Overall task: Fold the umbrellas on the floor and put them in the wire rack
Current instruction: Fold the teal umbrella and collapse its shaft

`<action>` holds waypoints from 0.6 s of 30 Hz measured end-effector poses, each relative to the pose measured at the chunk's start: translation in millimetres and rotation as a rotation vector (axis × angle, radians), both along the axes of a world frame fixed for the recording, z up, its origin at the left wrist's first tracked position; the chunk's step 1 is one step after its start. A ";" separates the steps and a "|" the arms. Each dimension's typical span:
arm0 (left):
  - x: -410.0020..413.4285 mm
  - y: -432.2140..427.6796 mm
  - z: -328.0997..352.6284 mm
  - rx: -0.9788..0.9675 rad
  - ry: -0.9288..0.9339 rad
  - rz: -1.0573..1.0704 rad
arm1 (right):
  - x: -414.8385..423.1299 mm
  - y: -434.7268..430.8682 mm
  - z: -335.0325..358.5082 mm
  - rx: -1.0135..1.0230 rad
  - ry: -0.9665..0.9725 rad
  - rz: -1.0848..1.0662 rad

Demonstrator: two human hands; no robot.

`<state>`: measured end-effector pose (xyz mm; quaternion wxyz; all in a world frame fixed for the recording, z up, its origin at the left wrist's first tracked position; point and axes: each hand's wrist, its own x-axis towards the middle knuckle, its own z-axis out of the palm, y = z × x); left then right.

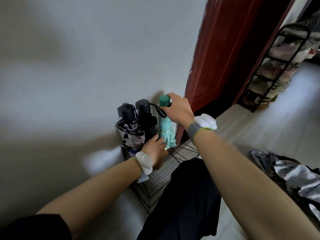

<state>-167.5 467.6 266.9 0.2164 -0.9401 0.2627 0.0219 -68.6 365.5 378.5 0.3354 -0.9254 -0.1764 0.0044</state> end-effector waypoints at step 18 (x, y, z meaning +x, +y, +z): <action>9.3 10.2 -6.4 -0.069 -0.029 -0.094 | 2.0 1.7 -7.0 0.164 0.161 0.004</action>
